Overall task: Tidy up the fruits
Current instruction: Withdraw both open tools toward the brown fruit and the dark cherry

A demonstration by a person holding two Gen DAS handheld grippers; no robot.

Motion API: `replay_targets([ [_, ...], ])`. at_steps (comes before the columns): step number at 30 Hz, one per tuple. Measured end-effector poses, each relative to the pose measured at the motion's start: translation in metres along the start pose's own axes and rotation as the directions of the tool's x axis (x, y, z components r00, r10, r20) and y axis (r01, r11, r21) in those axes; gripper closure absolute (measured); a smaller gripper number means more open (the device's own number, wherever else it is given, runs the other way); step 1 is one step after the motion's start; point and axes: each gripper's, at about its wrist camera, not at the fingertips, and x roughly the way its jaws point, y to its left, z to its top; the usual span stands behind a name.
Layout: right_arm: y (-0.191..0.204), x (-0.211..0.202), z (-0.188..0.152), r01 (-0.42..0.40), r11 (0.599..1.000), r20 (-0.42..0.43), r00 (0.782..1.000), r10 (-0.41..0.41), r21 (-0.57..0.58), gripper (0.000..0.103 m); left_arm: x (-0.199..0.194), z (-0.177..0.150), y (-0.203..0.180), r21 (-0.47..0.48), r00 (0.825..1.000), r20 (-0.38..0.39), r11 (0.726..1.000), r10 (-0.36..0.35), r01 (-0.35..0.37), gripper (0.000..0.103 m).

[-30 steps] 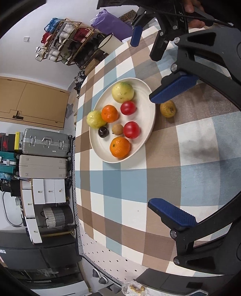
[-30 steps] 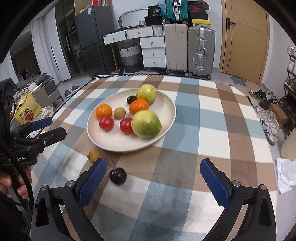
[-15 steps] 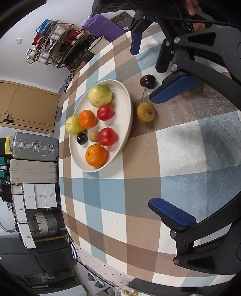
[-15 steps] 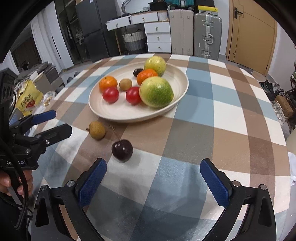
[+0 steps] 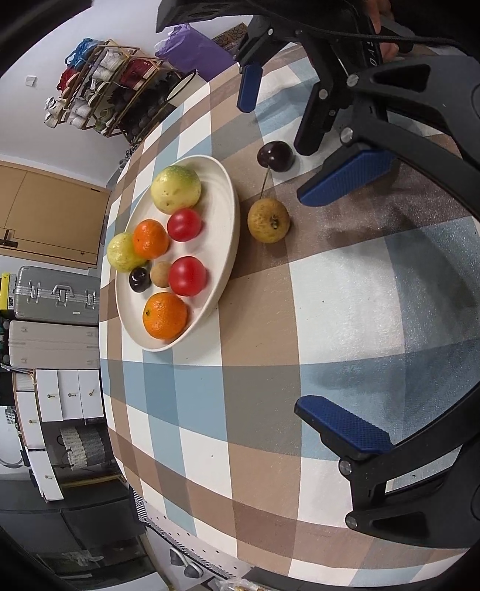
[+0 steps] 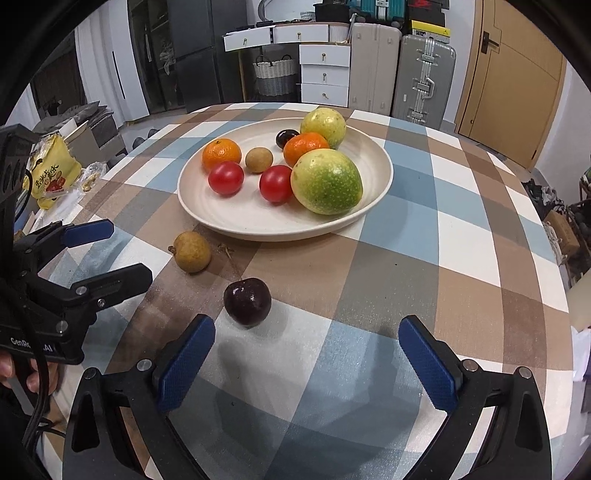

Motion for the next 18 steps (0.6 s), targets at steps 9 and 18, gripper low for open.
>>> replay_targets([
  [9, 0.013, 0.007, 0.003, 0.0, 0.998, 0.001, 1.0, 0.001, -0.057, 0.013, 0.005, -0.001, 0.002, -0.013, 1.0, -0.013, 1.0, -0.005, 0.005, 0.001],
  [18, 0.014, 0.007, 0.003, -0.034, 0.997, 0.014, 0.999, 0.035, -0.062, 0.033, 0.007, -0.002, 0.007, -0.035, 0.999, -0.024, 0.999, -0.021, 0.02, 0.001],
])
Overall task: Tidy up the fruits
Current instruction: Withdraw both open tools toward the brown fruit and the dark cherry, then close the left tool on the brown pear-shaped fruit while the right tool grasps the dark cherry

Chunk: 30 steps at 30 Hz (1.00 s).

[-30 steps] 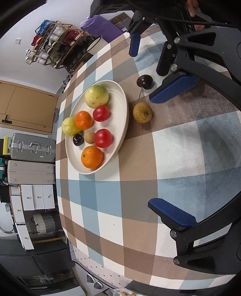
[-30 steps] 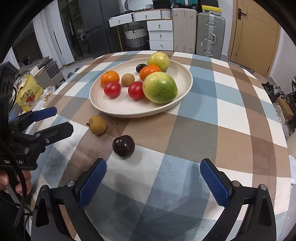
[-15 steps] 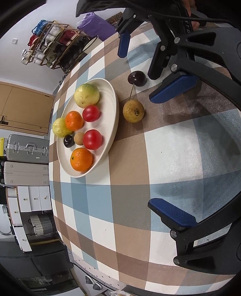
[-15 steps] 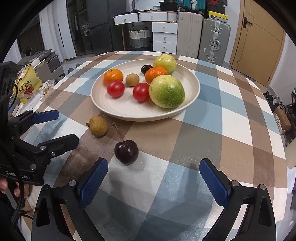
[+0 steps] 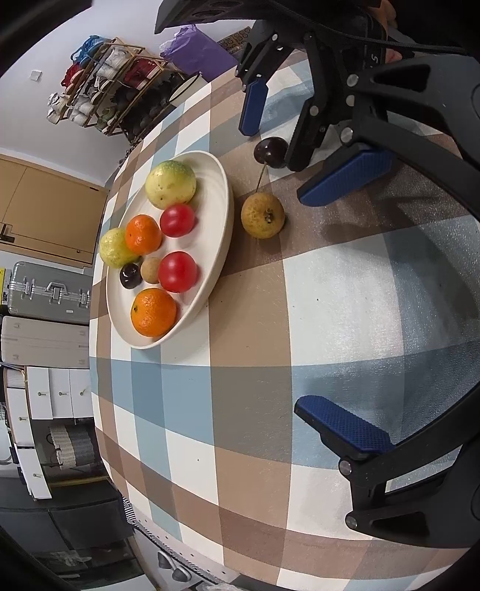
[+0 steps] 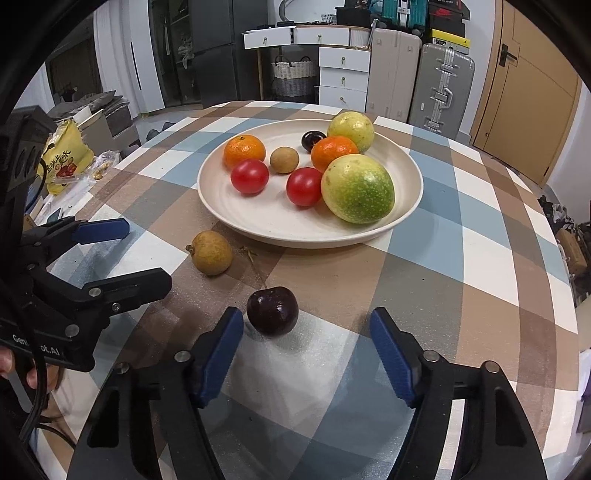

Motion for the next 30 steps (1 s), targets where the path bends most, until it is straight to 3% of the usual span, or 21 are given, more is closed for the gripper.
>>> replay_targets([
  [14, 0.006, -0.007, -0.002, -0.051, 0.999, 0.036, 0.998, 0.051, -0.002, 0.077, 0.0, -0.001, 0.001, -0.002, 1.0, -0.002, 1.0, 0.003, -0.003, 0.001],
  [30, -0.014, -0.029, -0.02, -0.059, 0.995, 0.081, 0.995, 0.053, 0.075, 0.077, 0.012, 0.01, -0.02, 0.035, 1.0, -0.019, 0.999, 0.003, -0.002, 0.003],
])
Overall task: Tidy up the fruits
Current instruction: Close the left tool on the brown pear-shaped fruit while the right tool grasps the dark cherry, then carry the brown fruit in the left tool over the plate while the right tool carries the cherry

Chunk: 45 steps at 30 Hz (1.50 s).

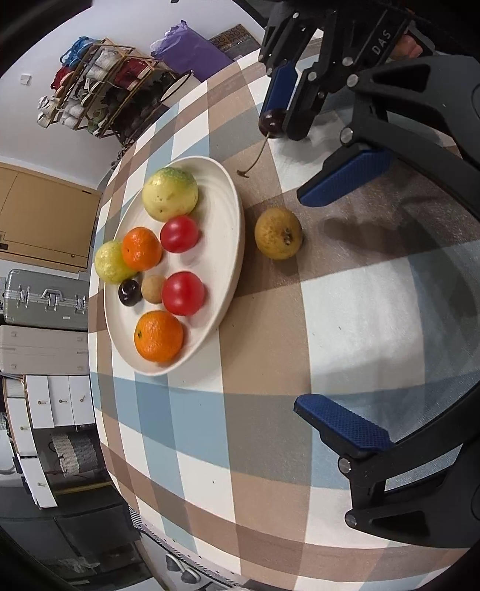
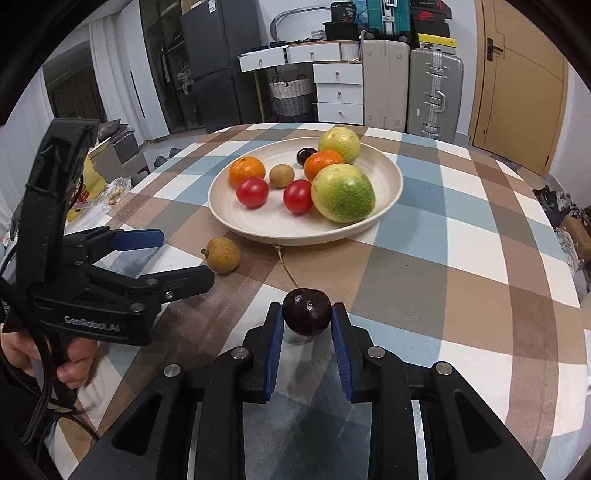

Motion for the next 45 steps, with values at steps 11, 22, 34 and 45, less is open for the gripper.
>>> replay_targets([
  [11, -0.008, -0.007, -0.008, 0.013, 1.0, 0.007, 1.0, -0.013, 0.024, 0.077, 0.005, 0.01, -0.016, 0.028, 0.998, 0.029, 0.999, -0.047, 0.046, 0.057],
  [22, -0.003, -0.007, 0.004, 0.023, 1.0, 0.017, 1.0, -0.023, 0.015, 0.077, 0.002, 0.008, -0.009, -0.004, 0.995, 0.037, 0.996, -0.09, 0.091, 0.077],
  [34, -0.006, -0.015, 0.021, 0.015, 0.999, 0.053, 0.998, -0.016, 0.034, 0.077, -0.022, 0.014, -0.005, -0.006, 0.991, 0.09, 0.995, -0.095, 0.096, 0.077],
  [45, -0.015, -0.026, 0.036, 0.014, 0.998, 0.105, 0.994, -0.021, 0.059, 0.077, -0.038, 0.032, 0.005, -0.011, 0.986, 0.137, 0.995, -0.095, 0.097, 0.077],
])
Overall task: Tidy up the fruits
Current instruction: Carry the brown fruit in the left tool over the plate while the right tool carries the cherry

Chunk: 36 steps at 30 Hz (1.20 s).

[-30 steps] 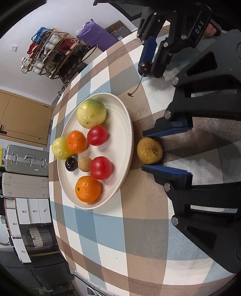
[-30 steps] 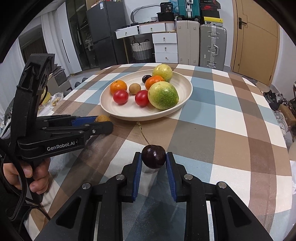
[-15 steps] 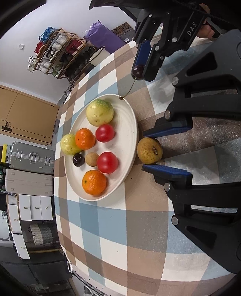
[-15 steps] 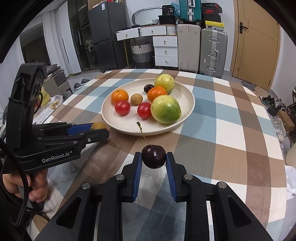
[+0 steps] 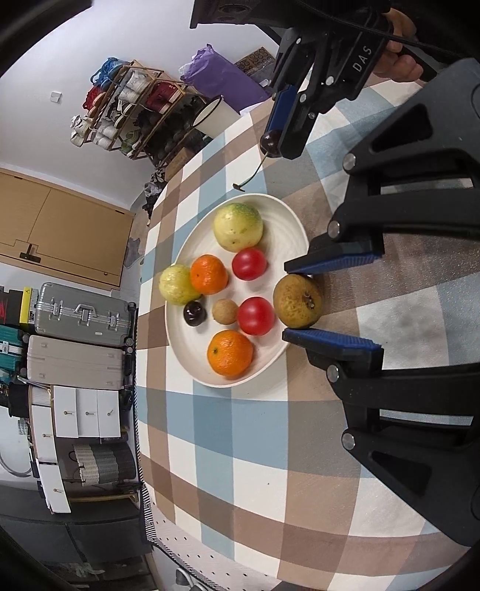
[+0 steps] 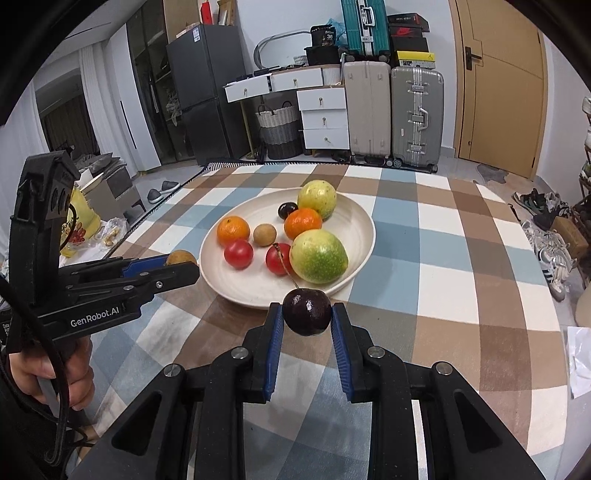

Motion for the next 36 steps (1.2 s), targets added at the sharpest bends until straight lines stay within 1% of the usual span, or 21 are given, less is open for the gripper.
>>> replay_targets([
  [13, -0.003, 0.006, 0.021, -0.007, 1.0, 0.038, 0.999, 0.007, -0.009, 0.077, 0.003, 0.018, 0.014, -0.017, 0.999, 0.022, 0.999, 0.037, -0.037, 0.077],
  [17, -0.006, 0.014, 0.028, 0.002, 1.0, 0.042, 0.999, -0.002, -0.003, 0.077, 0.006, 0.022, 0.02, -0.037, 0.999, 0.022, 0.999, 0.04, -0.039, 0.077],
  [21, -0.012, 0.027, 0.033, 0.003, 1.0, 0.025, 1.0, -0.004, 0.005, 0.077, 0.009, 0.027, 0.02, -0.029, 0.999, 0.022, 0.998, 0.048, -0.048, 0.077],
  [28, -0.019, 0.042, 0.045, 0.007, 1.0, 0.025, 1.0, -0.007, 0.006, 0.077, 0.026, 0.037, 0.01, -0.012, 0.999, 0.002, 0.999, 0.033, -0.033, 0.077],
  [36, -0.028, 0.056, 0.059, 0.014, 1.0, 0.022, 1.0, -0.014, 0.008, 0.077, 0.045, 0.038, -0.007, 0.024, 1.0, -0.016, 1.0, 0.011, -0.011, 0.077],
])
